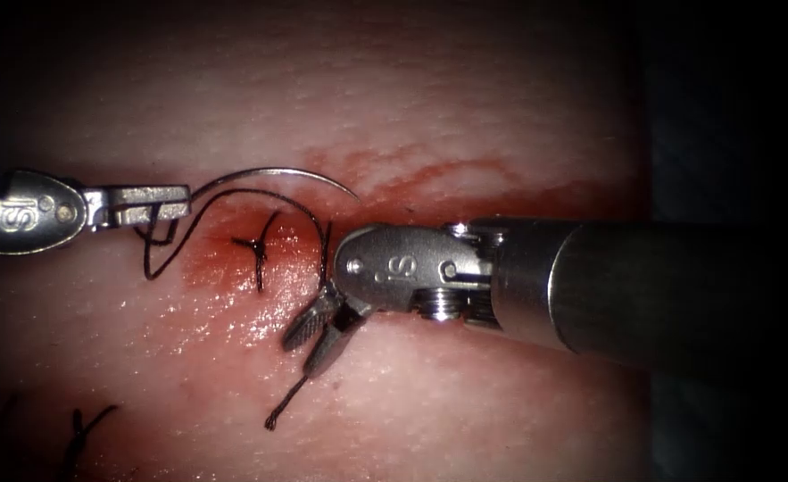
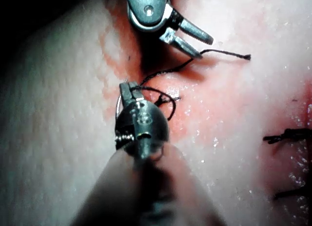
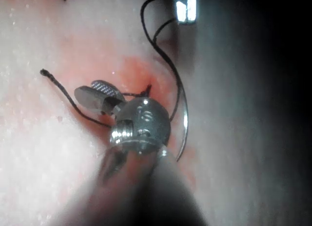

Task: Wound Closure
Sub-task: Wrap the suture a single time around the right gripper clockwise using the left gripper

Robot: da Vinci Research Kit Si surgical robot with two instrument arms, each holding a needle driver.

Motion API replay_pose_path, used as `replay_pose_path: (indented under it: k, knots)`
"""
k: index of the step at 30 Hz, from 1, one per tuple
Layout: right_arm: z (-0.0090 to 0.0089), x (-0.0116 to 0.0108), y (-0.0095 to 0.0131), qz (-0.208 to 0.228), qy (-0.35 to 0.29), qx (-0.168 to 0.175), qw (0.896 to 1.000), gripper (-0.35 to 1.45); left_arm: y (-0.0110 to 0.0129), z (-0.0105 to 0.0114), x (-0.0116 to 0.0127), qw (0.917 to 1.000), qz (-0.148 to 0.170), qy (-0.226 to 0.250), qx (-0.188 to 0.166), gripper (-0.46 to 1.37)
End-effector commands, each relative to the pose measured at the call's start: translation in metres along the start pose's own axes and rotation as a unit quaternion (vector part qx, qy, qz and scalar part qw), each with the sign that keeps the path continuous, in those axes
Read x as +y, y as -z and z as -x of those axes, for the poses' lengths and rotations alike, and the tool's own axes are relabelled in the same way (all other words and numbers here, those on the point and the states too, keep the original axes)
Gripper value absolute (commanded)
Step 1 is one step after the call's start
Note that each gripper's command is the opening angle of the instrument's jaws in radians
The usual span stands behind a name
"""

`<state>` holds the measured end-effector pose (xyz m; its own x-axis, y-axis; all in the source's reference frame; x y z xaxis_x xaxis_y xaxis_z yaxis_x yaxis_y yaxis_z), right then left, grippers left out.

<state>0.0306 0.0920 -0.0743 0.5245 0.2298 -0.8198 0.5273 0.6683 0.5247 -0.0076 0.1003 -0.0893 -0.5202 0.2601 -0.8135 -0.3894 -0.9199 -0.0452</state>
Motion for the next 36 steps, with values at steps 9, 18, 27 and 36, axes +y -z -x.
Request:
replay_pose_path:
  k: [9, 18, 27, 36]
  knots:
    - [-0.0009, 0.0013, 0.0002, 0.072, -0.045, 0.003, 0.996, -0.04, 0.0007, -0.0014, -0.0004, 0.9978, -0.053, 0.029, -0.027, -0.35]
    - [-0.0008, 0.0024, 0.0001, 0.117, -0.102, 0.025, 0.988, -0.35, 0.0014, -0.0025, -0.0011, 0.9937, -0.089, 0.051, -0.045, -0.35]
    - [-0.0011, 0.0033, -0.0017, 0.16, -0.127, 0.056, 0.977, -0.35, 0.0019, -0.0034, -0.0011, 0.9835, -0.141, 0.092, -0.066, -0.35]
    - [-0.0001, 0.0055, -0.0026, 0.225, -0.148, 0.093, 0.959, -0.35, 0.0022, -0.0035, -0.0005, 0.9787, -0.162, 0.101, -0.075, -0.35]
